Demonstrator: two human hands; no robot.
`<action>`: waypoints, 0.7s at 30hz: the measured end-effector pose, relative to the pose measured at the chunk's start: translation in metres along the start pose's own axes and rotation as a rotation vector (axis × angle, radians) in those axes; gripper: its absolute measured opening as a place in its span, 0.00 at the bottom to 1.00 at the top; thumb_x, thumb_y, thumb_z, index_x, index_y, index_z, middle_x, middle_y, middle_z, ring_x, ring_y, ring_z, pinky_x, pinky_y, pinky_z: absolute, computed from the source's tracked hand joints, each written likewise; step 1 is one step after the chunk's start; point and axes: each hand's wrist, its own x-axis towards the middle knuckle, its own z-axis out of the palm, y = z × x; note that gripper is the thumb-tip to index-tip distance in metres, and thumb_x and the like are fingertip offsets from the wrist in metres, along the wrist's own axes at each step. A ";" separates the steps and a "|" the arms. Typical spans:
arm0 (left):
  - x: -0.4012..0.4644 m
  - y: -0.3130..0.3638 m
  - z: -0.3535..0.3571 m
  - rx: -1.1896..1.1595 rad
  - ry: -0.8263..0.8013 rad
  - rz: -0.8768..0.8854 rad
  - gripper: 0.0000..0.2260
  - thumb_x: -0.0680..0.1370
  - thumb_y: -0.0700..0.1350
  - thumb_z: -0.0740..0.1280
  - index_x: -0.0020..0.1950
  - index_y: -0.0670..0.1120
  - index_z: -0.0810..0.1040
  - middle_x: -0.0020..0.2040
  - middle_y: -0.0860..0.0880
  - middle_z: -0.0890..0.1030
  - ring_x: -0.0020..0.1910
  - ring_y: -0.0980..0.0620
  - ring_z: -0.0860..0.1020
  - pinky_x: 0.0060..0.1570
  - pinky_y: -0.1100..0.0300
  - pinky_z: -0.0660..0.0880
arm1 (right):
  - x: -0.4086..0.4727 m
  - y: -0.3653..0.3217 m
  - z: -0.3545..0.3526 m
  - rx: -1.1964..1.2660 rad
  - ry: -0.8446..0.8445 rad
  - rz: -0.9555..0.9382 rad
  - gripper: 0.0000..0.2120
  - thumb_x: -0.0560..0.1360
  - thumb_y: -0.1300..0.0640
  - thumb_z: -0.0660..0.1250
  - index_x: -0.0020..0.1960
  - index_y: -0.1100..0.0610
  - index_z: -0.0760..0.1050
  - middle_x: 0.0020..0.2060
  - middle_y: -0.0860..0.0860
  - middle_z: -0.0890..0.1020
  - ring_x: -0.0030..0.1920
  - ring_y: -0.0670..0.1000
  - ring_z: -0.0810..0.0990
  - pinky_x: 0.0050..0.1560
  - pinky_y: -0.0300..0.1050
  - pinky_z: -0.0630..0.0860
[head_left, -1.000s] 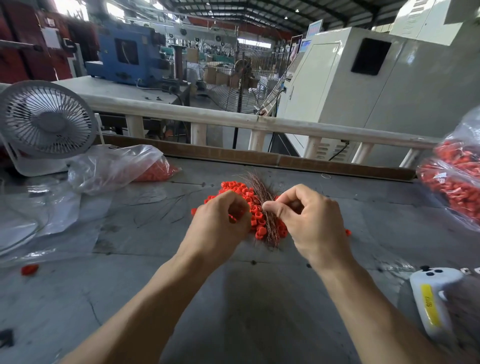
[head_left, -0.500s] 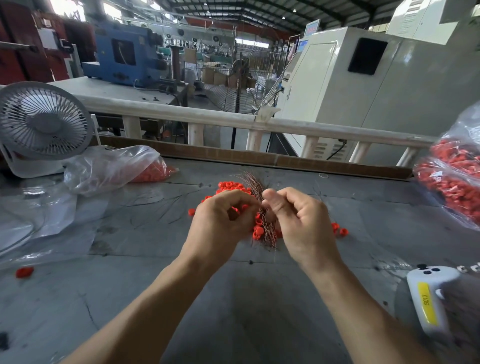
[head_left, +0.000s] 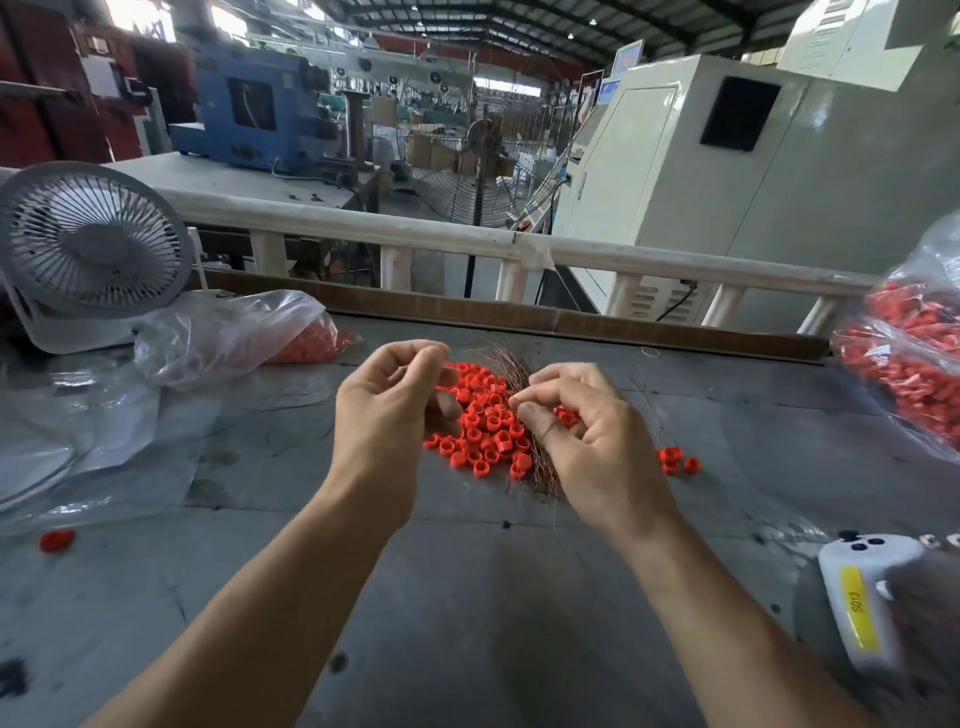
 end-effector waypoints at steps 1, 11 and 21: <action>0.001 0.000 -0.001 -0.014 0.019 -0.014 0.04 0.81 0.41 0.69 0.46 0.43 0.80 0.38 0.45 0.82 0.28 0.51 0.75 0.29 0.58 0.76 | 0.000 0.000 0.000 -0.032 0.016 -0.022 0.04 0.79 0.57 0.73 0.48 0.50 0.86 0.50 0.42 0.81 0.54 0.43 0.80 0.52 0.33 0.72; 0.001 0.002 0.000 -0.177 0.068 -0.138 0.06 0.81 0.39 0.69 0.44 0.44 0.78 0.35 0.46 0.80 0.28 0.53 0.73 0.27 0.61 0.75 | -0.002 0.001 -0.010 0.043 -0.087 0.008 0.06 0.80 0.54 0.69 0.47 0.47 0.83 0.29 0.46 0.83 0.30 0.44 0.80 0.38 0.37 0.75; -0.009 -0.009 0.006 -0.003 -0.112 -0.209 0.03 0.81 0.39 0.69 0.47 0.42 0.79 0.36 0.46 0.79 0.29 0.52 0.76 0.29 0.60 0.76 | -0.005 0.002 0.005 0.208 -0.135 0.145 0.04 0.79 0.55 0.74 0.52 0.48 0.83 0.41 0.44 0.87 0.43 0.43 0.86 0.46 0.39 0.81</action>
